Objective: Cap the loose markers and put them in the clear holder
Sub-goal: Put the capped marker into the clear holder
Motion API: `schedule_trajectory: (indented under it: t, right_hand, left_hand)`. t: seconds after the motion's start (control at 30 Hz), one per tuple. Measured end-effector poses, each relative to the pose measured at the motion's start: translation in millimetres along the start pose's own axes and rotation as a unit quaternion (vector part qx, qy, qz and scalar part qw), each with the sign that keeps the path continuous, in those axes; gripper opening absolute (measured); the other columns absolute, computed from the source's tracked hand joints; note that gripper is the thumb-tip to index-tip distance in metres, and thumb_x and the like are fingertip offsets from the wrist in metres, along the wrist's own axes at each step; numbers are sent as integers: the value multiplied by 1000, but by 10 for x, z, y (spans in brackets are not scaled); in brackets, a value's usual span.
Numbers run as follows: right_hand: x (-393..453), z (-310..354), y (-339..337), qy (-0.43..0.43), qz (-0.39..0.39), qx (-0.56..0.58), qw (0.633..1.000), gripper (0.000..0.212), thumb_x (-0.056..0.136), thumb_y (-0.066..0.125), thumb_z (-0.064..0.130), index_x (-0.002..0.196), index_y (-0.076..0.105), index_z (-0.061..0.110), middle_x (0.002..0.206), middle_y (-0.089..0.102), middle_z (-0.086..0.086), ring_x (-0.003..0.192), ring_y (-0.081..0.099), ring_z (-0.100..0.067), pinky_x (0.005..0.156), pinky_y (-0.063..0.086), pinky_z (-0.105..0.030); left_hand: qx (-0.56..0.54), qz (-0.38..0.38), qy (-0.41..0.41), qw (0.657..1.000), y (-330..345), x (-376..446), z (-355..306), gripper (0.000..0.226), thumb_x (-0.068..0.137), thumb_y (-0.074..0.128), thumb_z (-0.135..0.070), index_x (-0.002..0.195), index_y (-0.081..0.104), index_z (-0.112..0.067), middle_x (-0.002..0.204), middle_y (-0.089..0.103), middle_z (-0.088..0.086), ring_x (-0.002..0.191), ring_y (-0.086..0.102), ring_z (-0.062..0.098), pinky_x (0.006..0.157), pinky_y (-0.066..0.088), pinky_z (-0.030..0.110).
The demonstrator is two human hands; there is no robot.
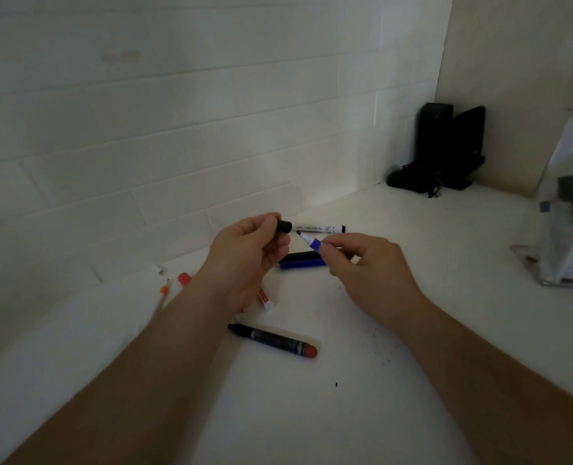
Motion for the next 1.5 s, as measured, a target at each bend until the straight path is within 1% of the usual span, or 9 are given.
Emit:
schedule_trajectory:
  t: [0.67, 0.77, 0.9, 1.03, 1.2, 1.27, 1.37, 1.43, 1.5]
  right_hand:
    - [-4, -84, -37, 49, -9, 14, 999, 15, 99, 61, 39, 94, 75, 40, 75, 71, 6, 51, 51, -5, 49, 43, -20]
    - [15, -140, -67, 71, -30, -22, 997, 19, 102, 55, 42, 102, 72, 36, 80, 72, 5, 69, 64, -13, 63, 53, -30]
    - [37, -232, -122, 88, -76, -38, 993, 23, 103, 51, 43, 104, 71, 31, 85, 70, 8, 74, 63, -8, 62, 46, -24]
    - [44, -229, -90, 63, -78, -68, 993, 21, 102, 51, 44, 98, 69, 34, 83, 68, 8, 71, 61, -7, 59, 40, -20]
    - [63, -227, -107, 49, -78, -91, 992, 26, 102, 52, 41, 103, 74, 26, 91, 71, 5, 76, 62, -11, 63, 39, -22]
    - [64, -206, -80, 44, -65, -115, 990, 25, 101, 53, 40, 104, 74, 25, 96, 72, 4, 86, 64, -15, 72, 41, -25]
    - [50, -225, -97, 55, -73, -98, 991, 26, 99, 53, 42, 95, 72, 25, 85, 70, 6, 81, 67, -16, 72, 51, -29]
    - [37, -258, -108, 64, -84, -43, 993, 26, 98, 54, 41, 94, 73, 24, 82, 72, 3, 76, 69, -19, 71, 60, -39]
    - [46, -271, -133, 68, -92, -10, 993, 24, 99, 55, 38, 98, 73, 22, 85, 73, 0, 79, 71, -22, 72, 61, -45]
  left_hand:
    - [173, -54, 144, 973, 57, -160, -257, 27, 97, 43, 0, 89, 64, -15, 88, 69, 5, 83, 73, 19, 68, 56, 21]
    - [331, -27, 211, 919, 139, -284, -401, 29, 89, 50, -5, 81, 64, -29, 97, 65, 2, 82, 64, 12, 68, 49, 16]
    - [530, 331, 150, 766, 643, -675, -31, 3, 84, 71, -44, 87, 71, -44, 107, 58, -20, 105, 54, 2, 89, 44, 23]
    - [677, 255, 299, 622, 647, -652, 80, 19, 86, 66, -46, 105, 66, -45, 109, 50, -13, 103, 44, 12, 88, 42, 32]
    - [605, 146, 407, 668, 788, -849, -433, 14, 87, 62, -33, 96, 72, -35, 90, 58, -6, 86, 53, 14, 80, 47, 43]
    - [543, 247, 372, 712, 903, -1313, -614, 10, 88, 62, -35, 82, 70, -31, 79, 60, -8, 77, 57, 9, 74, 48, 37]
    - [458, 457, 354, 676, 1048, -2251, -365, 11, 89, 67, -27, 86, 75, -19, 83, 68, -4, 82, 62, 7, 76, 46, 20]
    - [497, 450, 292, 682, 919, -2469, 357, 16, 90, 67, -28, 95, 76, -16, 92, 71, 4, 84, 63, 6, 75, 46, 16]
    - [600, 432, 304, 601, 494, -2668, 1310, 35, 101, 54, -34, 125, 64, -10, 125, 64, 14, 114, 60, 11, 97, 42, 18]
Point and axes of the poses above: each hand's wrist, its own x-axis towards the middle knuckle, its own y-axis out of the palm, z = x × y, the point moved 8 cm from there along x, towards the middle knuckle
